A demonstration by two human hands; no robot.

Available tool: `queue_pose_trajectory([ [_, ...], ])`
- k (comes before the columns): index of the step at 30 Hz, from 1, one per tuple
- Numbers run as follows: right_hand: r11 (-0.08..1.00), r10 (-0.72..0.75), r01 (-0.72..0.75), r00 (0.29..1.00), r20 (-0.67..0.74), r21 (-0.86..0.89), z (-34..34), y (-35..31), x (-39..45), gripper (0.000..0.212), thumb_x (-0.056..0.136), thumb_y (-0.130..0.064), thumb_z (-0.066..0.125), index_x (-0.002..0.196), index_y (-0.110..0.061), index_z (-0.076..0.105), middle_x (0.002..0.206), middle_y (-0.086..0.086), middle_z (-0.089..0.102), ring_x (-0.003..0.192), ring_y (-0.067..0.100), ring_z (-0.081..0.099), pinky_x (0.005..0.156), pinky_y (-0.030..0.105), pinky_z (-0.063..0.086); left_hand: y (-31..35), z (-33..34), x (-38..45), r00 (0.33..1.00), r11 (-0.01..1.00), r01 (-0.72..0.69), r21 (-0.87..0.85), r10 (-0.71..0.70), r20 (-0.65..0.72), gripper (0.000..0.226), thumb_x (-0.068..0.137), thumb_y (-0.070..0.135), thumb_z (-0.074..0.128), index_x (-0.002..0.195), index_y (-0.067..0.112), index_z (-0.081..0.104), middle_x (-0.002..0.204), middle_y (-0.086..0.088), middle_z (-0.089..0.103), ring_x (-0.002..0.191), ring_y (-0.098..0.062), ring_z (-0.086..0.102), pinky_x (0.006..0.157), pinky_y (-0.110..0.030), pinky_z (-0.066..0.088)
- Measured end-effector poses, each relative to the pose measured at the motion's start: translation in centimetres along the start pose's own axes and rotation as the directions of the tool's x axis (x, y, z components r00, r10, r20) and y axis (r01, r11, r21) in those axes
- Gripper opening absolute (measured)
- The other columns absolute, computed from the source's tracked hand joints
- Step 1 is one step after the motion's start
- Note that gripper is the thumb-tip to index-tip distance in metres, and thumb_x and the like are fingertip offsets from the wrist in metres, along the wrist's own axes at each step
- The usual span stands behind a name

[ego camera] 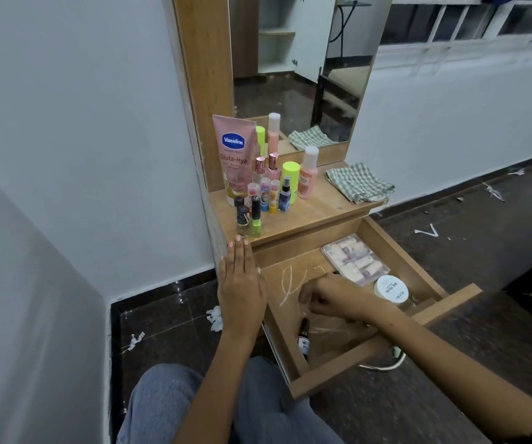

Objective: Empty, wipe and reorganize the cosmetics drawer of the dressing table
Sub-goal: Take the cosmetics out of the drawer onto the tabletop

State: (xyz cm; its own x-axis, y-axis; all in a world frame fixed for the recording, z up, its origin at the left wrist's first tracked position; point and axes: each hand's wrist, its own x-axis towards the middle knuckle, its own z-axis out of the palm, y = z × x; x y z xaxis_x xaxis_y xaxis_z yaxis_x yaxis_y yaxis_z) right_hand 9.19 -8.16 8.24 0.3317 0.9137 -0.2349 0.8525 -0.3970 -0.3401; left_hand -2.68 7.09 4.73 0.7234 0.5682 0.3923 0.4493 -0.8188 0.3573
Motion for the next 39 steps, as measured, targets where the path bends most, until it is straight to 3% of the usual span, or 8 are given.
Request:
queue_pose_trajectory([
  [5, 0.986, -0.109, 0.122, 0.988, 0.109, -0.118, 1.5, -1.0, 0.5, 0.044, 0.072, -0.027, 0.078, 0.114, -0.023, 0.065, 0.121, -0.004, 0.063, 0.111, 0.013, 0.057, 0.091, 0.028, 0.043, 0.0, 0.0, 0.0, 1.0, 1.0, 0.003, 0.0, -0.003, 0.009, 0.052, 0.096, 0.014, 0.049, 0.144, 0.0, 0.034, 0.152, -0.017, 0.031, 0.142, -0.029, 0.028, 0.117, -0.041, 0.019],
  [10, 0.936, -0.236, 0.293, 0.935, 0.265, -0.198, 1.0, -1.6, 1.4, 0.039, 0.07, -0.015, 0.077, 0.105, -0.031, 0.071, 0.13, -0.006, 0.053, 0.119, 0.015, 0.048, 0.09, 0.035, 0.048, 0.1, -0.2, 0.0, 1.0, 1.0, 0.012, -0.004, -0.012, 0.026, 0.051, 0.098, 0.015, 0.046, 0.145, 0.001, 0.032, 0.153, -0.016, 0.029, 0.143, -0.028, 0.025, 0.117, -0.04, 0.017],
  [17, 0.931, -0.201, 0.285, 0.922, 0.331, -0.228, 1.1, -1.1, 0.6, 0.031, 0.076, -0.009, 0.068, 0.105, -0.021, 0.071, 0.124, -0.002, 0.055, 0.114, 0.016, 0.052, 0.087, 0.033, 0.047, 0.1, -0.2, 0.0, 1.0, 1.0, 0.001, -0.02, -0.001, 0.005, 0.051, 0.096, 0.013, 0.049, 0.144, 0.0, 0.035, 0.151, -0.018, 0.031, 0.141, -0.029, 0.029, 0.116, -0.041, 0.02],
  [22, 0.965, -0.114, 0.142, 0.985, 0.132, -0.222, 0.0, -0.1, 0.9, 0.023, 0.086, -0.017, 0.061, 0.108, -0.019, 0.063, 0.107, 0.001, 0.068, 0.102, 0.018, 0.06, 0.086, 0.034, 0.047, 0.1, -0.1, 0.0, 1.0, 1.0, 0.0, -0.002, 0.001, 0.015, 0.052, 0.097, 0.015, 0.046, 0.145, 0.001, 0.032, 0.153, -0.016, 0.028, 0.143, -0.028, 0.026, 0.117, -0.039, 0.015],
  [26, 0.992, -0.035, 0.048, 0.993, -0.112, 0.116, -2.9, 0.3, 1.6, 0.019, 0.078, -0.016, 0.074, 0.094, -0.019, 0.064, 0.091, -0.006, 0.066, 0.082, 0.005, 0.06, 0.074, 0.024, 0.049, 0.1, -0.2, 0.1, 1.0, 1.0, 0.0, 0.003, 0.0, 0.005, 0.052, 0.095, 0.012, 0.051, 0.143, -0.001, 0.036, 0.151, -0.019, 0.033, 0.141, -0.031, 0.031, 0.115, -0.042, 0.02],
  [32, 0.931, 0.22, 0.013, 0.779, -0.587, 0.366, -5.6, -1.9, 5.2, 0.016, 0.072, -0.018, 0.078, 0.083, -0.016, 0.068, 0.08, -0.006, 0.067, 0.073, 0.007, 0.061, 0.065, 0.015, 0.049, 0.3, -0.3, -0.1, 0.999, 0.999, -0.025, 0.021, 0.026, -0.034, 0.053, 0.089, 0.009, 0.061, 0.137, -0.004, 0.045, 0.144, -0.022, 0.041, 0.134, -0.033, 0.041, 0.11, -0.048, 0.034],
  [36, 0.92, 0.322, -0.094, 0.733, -0.599, 0.38, -6.1, -3.3, 8.5, 0.019, 0.073, -0.022, 0.077, 0.087, -0.011, 0.071, 0.086, 0.002, 0.071, 0.08, 0.015, 0.064, 0.071, 0.032, 0.054, 0.3, -0.5, 0.0, 0.999, 0.999, -0.027, 0.036, 0.028, -0.031, 0.053, 0.087, 0.009, 0.063, 0.136, -0.004, 0.047, 0.143, -0.021, 0.043, 0.133, -0.033, 0.043, 0.107, -0.049, 0.039],
  [39, 0.898, 0.377, -0.138, 0.73, -0.569, 0.418, -6.0, -3.8, 9.9, 0.022, 0.072, -0.02, 0.079, 0.091, -0.011, 0.071, 0.084, 0.002, 0.071, 0.077, 0.017, 0.064, 0.068, 0.033, 0.053, 0.3, -0.4, 0.0, 0.999, 0.999, -0.027, 0.045, 0.028, -0.027, 0.054, 0.087, 0.01, 0.064, 0.136, -0.003, 0.047, 0.144, -0.021, 0.043, 0.133, -0.032, 0.043, 0.107, -0.048, 0.039],
])
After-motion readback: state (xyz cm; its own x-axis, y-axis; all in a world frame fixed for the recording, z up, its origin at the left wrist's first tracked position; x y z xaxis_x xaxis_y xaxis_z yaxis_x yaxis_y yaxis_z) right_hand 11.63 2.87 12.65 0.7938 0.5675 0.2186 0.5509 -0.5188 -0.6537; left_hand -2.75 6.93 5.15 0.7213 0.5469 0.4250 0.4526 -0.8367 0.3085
